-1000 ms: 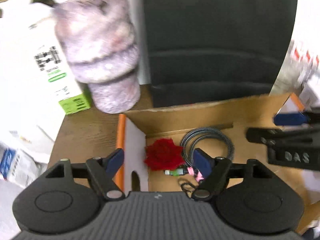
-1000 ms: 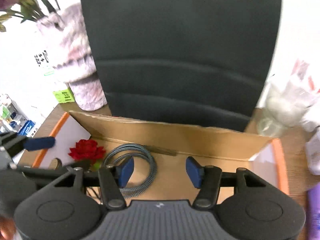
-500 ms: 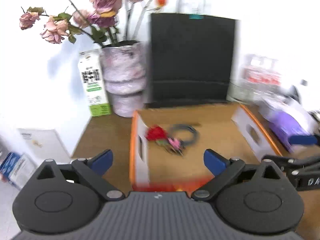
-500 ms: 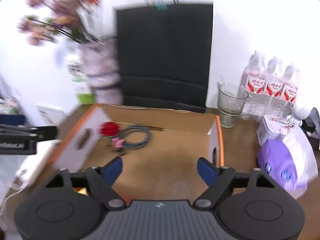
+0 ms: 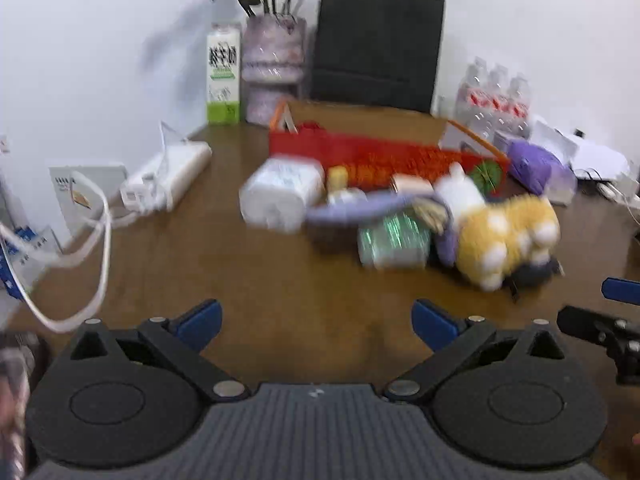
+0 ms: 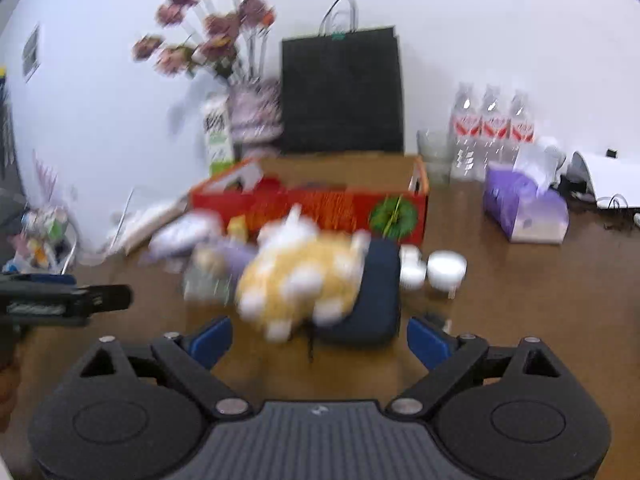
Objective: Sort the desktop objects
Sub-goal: 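Withdraw both tools from the box back toward the table items, then grasp the yellow plush toy with the right tool while the left tool grasps a tan card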
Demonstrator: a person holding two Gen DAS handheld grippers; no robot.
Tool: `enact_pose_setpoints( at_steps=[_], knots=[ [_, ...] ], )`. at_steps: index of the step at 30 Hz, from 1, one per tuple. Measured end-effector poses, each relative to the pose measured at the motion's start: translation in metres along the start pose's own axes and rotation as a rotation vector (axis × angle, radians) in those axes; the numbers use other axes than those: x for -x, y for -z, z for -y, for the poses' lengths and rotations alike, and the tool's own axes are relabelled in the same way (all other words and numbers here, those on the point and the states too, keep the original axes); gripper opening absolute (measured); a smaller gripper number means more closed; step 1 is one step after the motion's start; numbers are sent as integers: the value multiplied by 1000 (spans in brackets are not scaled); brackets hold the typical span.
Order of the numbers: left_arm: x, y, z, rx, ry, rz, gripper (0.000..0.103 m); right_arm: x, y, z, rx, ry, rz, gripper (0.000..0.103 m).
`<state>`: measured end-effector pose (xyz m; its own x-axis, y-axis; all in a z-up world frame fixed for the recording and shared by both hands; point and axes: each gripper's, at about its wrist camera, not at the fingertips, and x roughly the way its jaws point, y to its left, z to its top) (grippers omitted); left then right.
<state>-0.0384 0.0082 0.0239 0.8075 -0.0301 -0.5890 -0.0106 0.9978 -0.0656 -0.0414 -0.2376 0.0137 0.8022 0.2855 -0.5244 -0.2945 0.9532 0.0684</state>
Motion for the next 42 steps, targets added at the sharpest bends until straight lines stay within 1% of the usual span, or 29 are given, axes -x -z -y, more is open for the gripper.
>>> enact_pose_setpoints(
  at_steps=[2, 3, 4, 5, 7, 8, 9, 10, 11, 12, 14, 15, 17, 19, 23, 25, 27, 28, 31, 33, 35, 36, 37, 38, 39, 40, 41, 42],
  knots=[
    [6, 12, 0, 3, -21, 28, 103, 11, 19, -5, 19, 6, 1, 94],
    [8, 16, -1, 3, -21, 40, 103, 14, 25, -6, 4, 15, -6, 94],
    [11, 23, 1, -8, -2, 56, 103, 16, 28, -7, -18, 15, -9, 94],
    [15, 27, 3, -23, 9, 71, 103, 19, 31, -8, -40, 4, -6, 94],
    [22, 31, 6, -51, -6, 120, 103, 24, 32, -7, -61, -26, 26, 95],
    [23, 34, 7, -53, -12, 134, 103, 26, 32, -5, -80, -41, 46, 99],
    [21, 36, 9, -51, -29, 142, 103, 27, 34, -2, -107, -50, 58, 101],
    [21, 38, 12, -61, -71, 155, 103, 29, 37, 1, -147, -59, 70, 102],
    [21, 40, 14, -75, -110, 168, 103, 30, 41, 5, -178, -75, 85, 102],
    [21, 40, 15, -83, -128, 177, 103, 31, 46, 8, -193, -94, 97, 102],
    [22, 40, 11, -68, -89, 166, 103, 34, 48, 12, -221, -121, 117, 102],
    [21, 39, 9, -63, -75, 157, 103, 33, 47, 12, -227, -110, 113, 102],
    [21, 39, 8, -60, -82, 156, 103, 28, 46, 12, -235, -88, 84, 102],
    [21, 39, 8, -57, -82, 158, 103, 27, 47, 13, -249, -91, 78, 102],
    [21, 35, 11, -70, -57, 138, 103, 23, 46, 11, -241, -82, 53, 102],
    [20, 25, 8, -24, 0, 128, 103, 26, 45, 6, -201, -70, 88, 102],
    [13, 9, 5, 36, 77, 123, 103, 28, 36, 2, -158, -68, 115, 102],
    [9, 1, 4, 53, 94, 125, 103, 28, 31, 1, -146, -66, 131, 102],
    [-13, -23, 4, 95, 95, 140, 103, 19, 9, 3, -112, -56, 158, 102],
    [-32, -39, 1, 127, 129, 106, 103, 8, -4, 4, -85, -26, 168, 102],
    [-47, -49, -4, 172, 162, 78, 103, -8, -19, 8, -74, -1, 155, 100],
    [-55, -52, -8, 205, 168, 75, 103, -15, -24, 9, -75, -4, 146, 99],
    [-63, -54, -12, 246, 169, 71, 103, -23, -29, 11, -80, -11, 135, 96],
    [-72, -55, -17, 281, 174, 51, 103, -32, -33, 14, -89, -19, 124, 94],
    [-80, -58, -21, 311, 185, 18, 100, -41, -36, 15, -92, -29, 114, 94],
    [-87, -59, -25, 336, 202, -11, 95, -50, -38, 16, -96, -30, 96, 89],
    [-91, -59, -27, 359, 226, -28, 93, -58, -39, 16, -99, -25, 76, 83],
    [-95, -58, -29, 384, 244, -40, 89, -65, -40, 15, -97, -27, 58, 81]
  ],
)
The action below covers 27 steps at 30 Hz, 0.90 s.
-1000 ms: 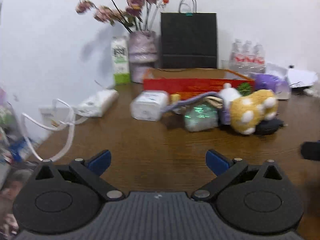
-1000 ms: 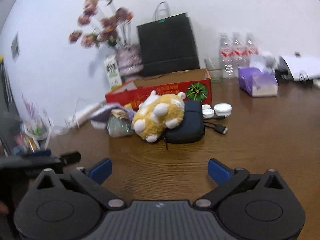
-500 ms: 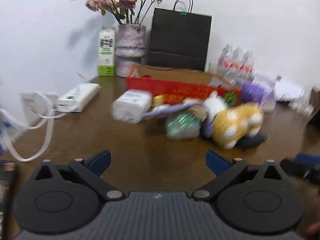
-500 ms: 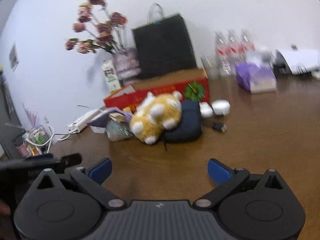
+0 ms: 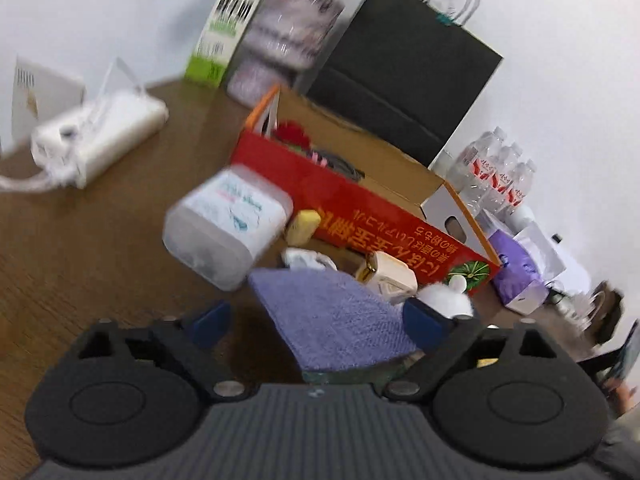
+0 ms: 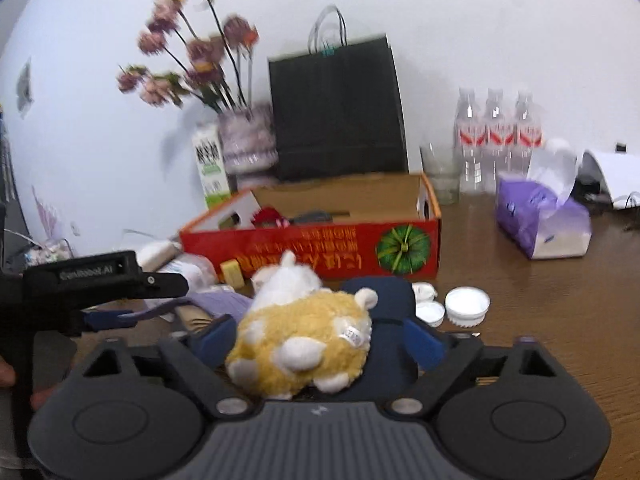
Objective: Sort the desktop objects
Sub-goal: 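Grasp the yellow plush toy with the right tool while the left tool grasps a tan card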
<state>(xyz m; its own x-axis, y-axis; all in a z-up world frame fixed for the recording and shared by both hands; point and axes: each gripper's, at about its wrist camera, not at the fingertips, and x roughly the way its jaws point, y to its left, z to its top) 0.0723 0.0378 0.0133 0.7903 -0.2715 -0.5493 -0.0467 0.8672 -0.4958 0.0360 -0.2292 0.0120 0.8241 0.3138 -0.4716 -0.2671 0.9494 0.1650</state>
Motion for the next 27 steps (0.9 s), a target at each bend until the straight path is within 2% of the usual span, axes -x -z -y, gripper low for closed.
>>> enact_pose_setpoints(
  at_steps=[1, 2, 4, 7, 10, 13, 16, 20, 23, 26, 27],
  knots=[
    [-1, 0, -1, 15, 21, -4, 73, -6, 1, 0, -4, -9, -9, 78],
    [-2, 1, 0, 10, 36, -4, 63, -10, 3, 2, -21, -36, -13, 73],
    [6, 1, 10, -41, 44, 21, 22, -13, 6, 2, -59, -96, -14, 59],
    [28, 2, 29, -122, 50, 95, 19, -4, 7, -6, -29, -87, 17, 47],
    [61, 5, 46, -207, 131, 190, 13, 19, 8, -13, -7, -71, 65, 46],
    [92, 8, 58, -242, 181, 235, 7, 48, 5, -16, -4, -78, 114, 46],
    [119, 17, 62, -250, 207, 238, 5, 80, 10, -19, 36, -74, 148, 46],
    [142, 53, 66, -302, 222, 210, 5, 109, 29, -19, 67, -54, 119, 47],
    [146, 88, 67, -378, 191, 151, 5, 119, 53, -16, 57, -39, 66, 47],
    [139, 110, 61, -395, 102, 119, 7, 123, 69, -10, 25, -25, 25, 47],
    [135, 112, 59, -401, 82, 112, 11, 126, 72, -9, 19, -24, 32, 47]
  ],
)
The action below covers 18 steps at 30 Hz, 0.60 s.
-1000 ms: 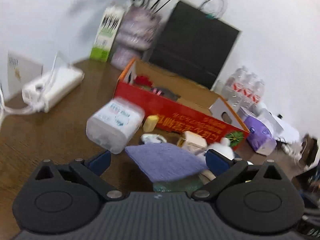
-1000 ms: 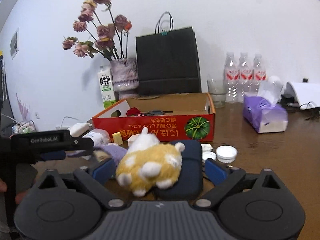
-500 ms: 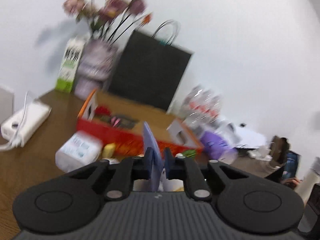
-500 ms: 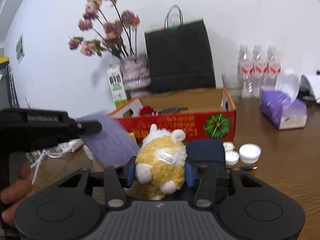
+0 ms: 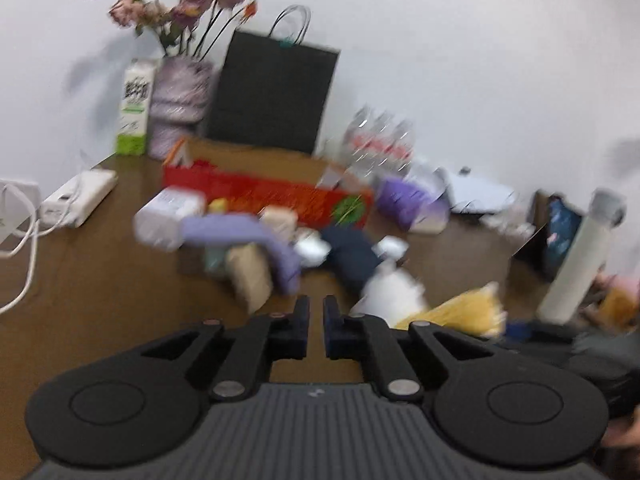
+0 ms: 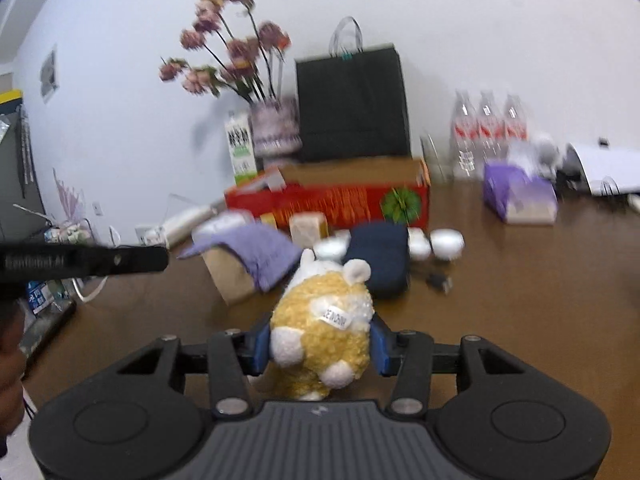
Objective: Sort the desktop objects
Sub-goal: 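Grasp the yellow plush toy with the right tool while the left tool grasps a tan card, then carry the plush toy and tan card into the box and release them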
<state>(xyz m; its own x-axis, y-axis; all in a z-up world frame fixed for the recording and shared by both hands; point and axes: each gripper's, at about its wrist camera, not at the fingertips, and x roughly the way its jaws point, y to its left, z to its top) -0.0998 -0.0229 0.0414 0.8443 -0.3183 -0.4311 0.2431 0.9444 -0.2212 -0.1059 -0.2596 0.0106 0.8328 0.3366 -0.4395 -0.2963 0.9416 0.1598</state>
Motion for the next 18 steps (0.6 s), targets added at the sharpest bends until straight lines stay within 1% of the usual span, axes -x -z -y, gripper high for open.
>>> enact_pose_setpoints(
  at_steps=[1, 2, 3, 4, 6, 9, 10, 11, 12, 13, 14, 15, 16, 18],
  knots=[
    [-4, 2, -2, -5, -26, -5, 25, 1, 0, -1, 4, 1, -2, 47],
    [-8, 2, -6, -1, -44, -3, 42, 1, -1, -2, 12, 6, 1, 48],
    [-13, 1, -9, 8, -65, 2, 63, 1, -1, -3, 18, 12, 4, 48],
    [-18, -1, -13, 20, -79, 18, 68, 0, -2, -4, 22, 12, 3, 48],
    [-34, -9, -21, 36, -88, 39, 69, -3, -3, -6, 17, 9, 5, 48],
    [-64, -19, -32, 63, -127, 12, 69, -8, -6, -5, 2, -2, 2, 48],
    [-73, -21, -34, 59, -134, 3, 67, -10, -7, -6, 2, -3, 0, 48],
    [-82, -22, -37, 70, -147, -21, 64, -12, -9, -6, 4, -3, -2, 48],
    [-89, -23, -41, 90, -141, -36, 53, -14, -10, -7, 5, -2, -2, 48],
    [-94, -23, -45, 118, -117, -52, 45, -15, -10, -7, 9, -2, -2, 48],
    [-97, -22, -48, 140, -95, -71, 39, -17, -11, -8, 13, -1, -1, 48],
    [-98, -21, -50, 154, -72, -83, 19, -18, -11, -9, 15, 0, -1, 48],
    [-95, -20, -50, 153, -55, -83, 11, -20, -11, -9, 15, 0, -1, 48],
    [-82, -18, -45, 140, -60, -63, 9, -21, -12, -11, 23, 1, 0, 48]
  ],
)
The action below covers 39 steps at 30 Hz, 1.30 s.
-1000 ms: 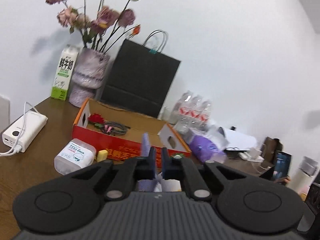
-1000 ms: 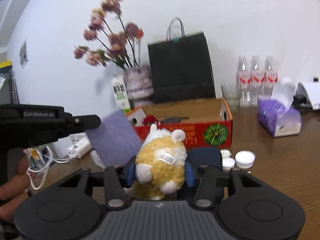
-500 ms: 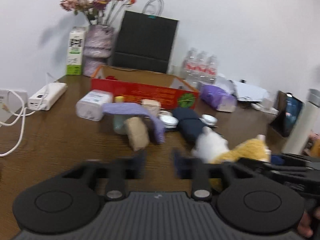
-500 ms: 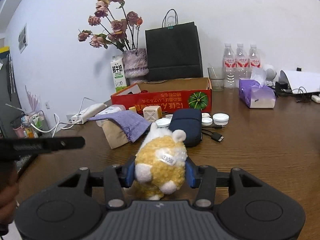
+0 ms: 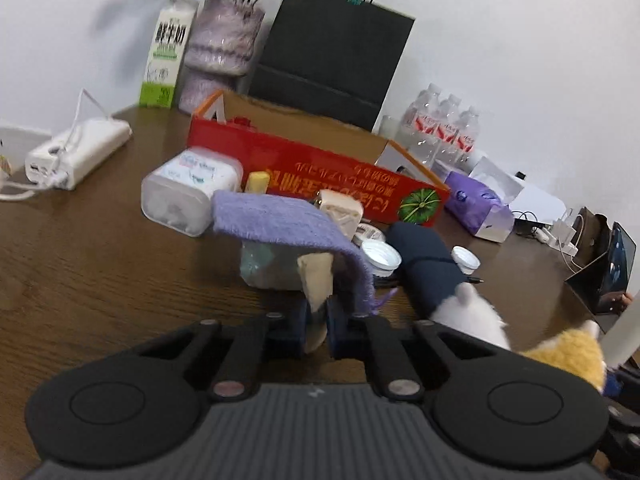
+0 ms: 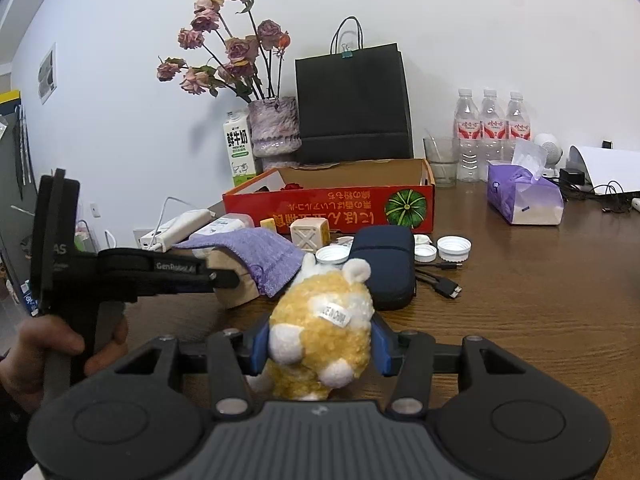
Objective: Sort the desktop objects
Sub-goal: 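Carry the plush toy and tan card into the box and release them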
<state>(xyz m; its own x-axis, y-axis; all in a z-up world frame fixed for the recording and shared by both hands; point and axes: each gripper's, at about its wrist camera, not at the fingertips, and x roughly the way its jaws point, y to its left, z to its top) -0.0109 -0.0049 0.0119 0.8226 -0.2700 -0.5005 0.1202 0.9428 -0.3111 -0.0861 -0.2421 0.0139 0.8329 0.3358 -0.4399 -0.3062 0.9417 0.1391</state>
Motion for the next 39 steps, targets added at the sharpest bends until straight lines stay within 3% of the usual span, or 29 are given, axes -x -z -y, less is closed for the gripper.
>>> enact_pose_setpoints(
  at_steps=[4, 9, 13, 14, 16, 17, 18, 21, 26, 32, 39],
  knots=[
    [38, 5, 14, -45, 16, 31, 6, 4, 1, -7, 32, -2, 0, 48],
    [79, 20, 34, -140, 7, -37, 6, 16, 2, -17, 85, -10, -39, 48],
    [76, 39, 31, -141, -11, -93, 10, 25, 4, -26, 122, -20, -21, 53],
    [70, 42, 31, -145, -27, -109, 12, 22, 5, -29, 123, -23, -24, 53],
    [62, 46, 30, -151, -39, -124, 40, 10, 9, -33, 126, -32, -59, 53],
    [60, 47, 30, -152, -40, -119, 42, 6, 11, -35, 117, -45, -68, 53],
    [57, 48, 29, -154, -50, -112, 40, 2, 12, -35, 103, -54, -70, 53],
    [52, 45, 26, -133, -61, -119, 13, -1, 12, -36, 74, -42, -51, 50],
    [60, 39, 26, -129, -63, -87, 5, 3, 6, -28, 53, -32, -38, 48],
    [88, 2, 31, -106, -12, 22, 4, 13, -19, -12, 18, -16, 29, 48],
    [41, -113, 28, -105, -50, 97, 4, -20, -105, 11, 95, 12, 119, 48]
  ],
)
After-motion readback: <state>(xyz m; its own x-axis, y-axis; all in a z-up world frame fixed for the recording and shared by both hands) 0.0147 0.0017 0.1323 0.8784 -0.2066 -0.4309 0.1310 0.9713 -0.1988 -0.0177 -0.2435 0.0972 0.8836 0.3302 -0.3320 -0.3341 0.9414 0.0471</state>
